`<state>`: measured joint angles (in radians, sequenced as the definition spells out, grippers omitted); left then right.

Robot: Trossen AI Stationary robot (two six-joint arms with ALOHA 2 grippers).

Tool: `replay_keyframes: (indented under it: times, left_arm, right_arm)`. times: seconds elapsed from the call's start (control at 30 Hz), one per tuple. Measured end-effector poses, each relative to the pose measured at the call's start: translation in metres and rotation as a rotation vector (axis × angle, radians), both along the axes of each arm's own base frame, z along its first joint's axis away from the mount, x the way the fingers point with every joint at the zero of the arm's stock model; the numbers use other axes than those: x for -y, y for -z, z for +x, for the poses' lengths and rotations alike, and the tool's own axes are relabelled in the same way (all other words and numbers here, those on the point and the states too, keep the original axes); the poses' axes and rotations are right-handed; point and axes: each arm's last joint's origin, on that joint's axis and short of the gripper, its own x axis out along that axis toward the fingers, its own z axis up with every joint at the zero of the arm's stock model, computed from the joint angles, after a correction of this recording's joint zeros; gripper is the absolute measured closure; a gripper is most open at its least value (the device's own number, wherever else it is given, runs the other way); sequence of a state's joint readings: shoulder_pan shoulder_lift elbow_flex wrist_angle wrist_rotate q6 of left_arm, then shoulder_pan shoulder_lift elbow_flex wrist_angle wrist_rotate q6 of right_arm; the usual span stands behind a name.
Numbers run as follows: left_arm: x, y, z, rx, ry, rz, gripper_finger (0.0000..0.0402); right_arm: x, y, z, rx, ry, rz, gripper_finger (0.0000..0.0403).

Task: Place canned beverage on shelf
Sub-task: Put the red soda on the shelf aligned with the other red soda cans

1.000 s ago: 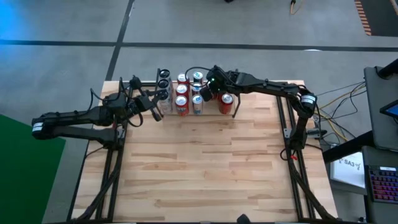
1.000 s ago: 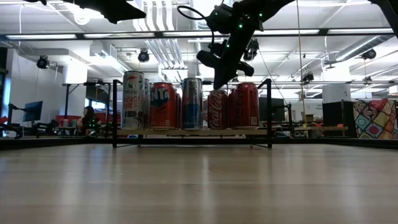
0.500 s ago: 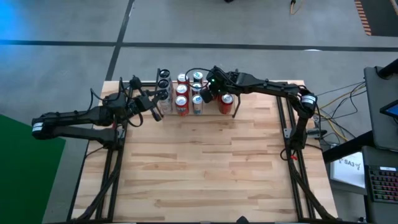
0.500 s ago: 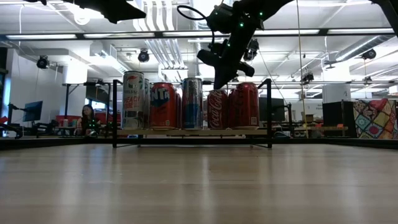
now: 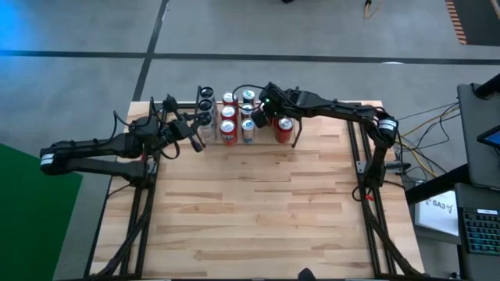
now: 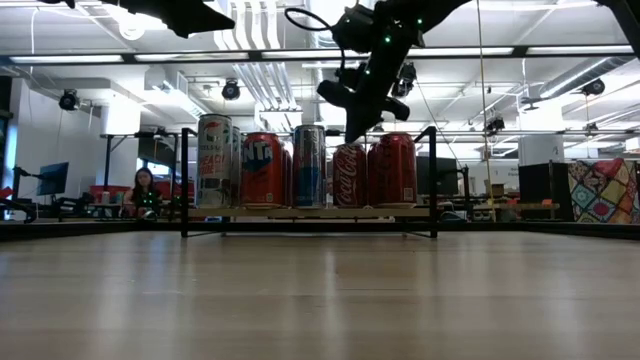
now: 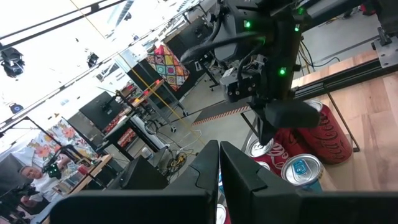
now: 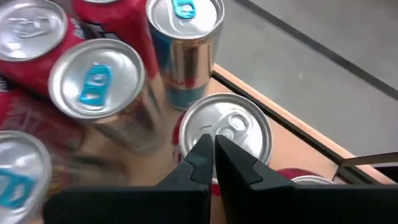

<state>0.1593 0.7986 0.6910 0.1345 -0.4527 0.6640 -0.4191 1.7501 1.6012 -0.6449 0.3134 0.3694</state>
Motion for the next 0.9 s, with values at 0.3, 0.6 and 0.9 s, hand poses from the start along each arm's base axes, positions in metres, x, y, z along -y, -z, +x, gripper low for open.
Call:
replay_keyframes:
  times: [0.3,0.6,0.9]
  left_arm:
    - [0.0,0.0,0.0,0.0,0.0,0.0,0.0402]
    - [0.0,0.0,0.0,0.0,0.0,0.0,0.0402]
    - [0.0,0.0,0.0,0.002,0.0,-0.003,0.0402]
  right_arm:
    - [-0.001,0.006,0.005,-0.003,-0.009,-0.001,0.0394]
    - [-0.008,0.002,0.005,0.017,-0.047,0.044,0.0394]
    - [-0.008,-0.003,0.005,0.043,-0.046,0.032,0.0394]
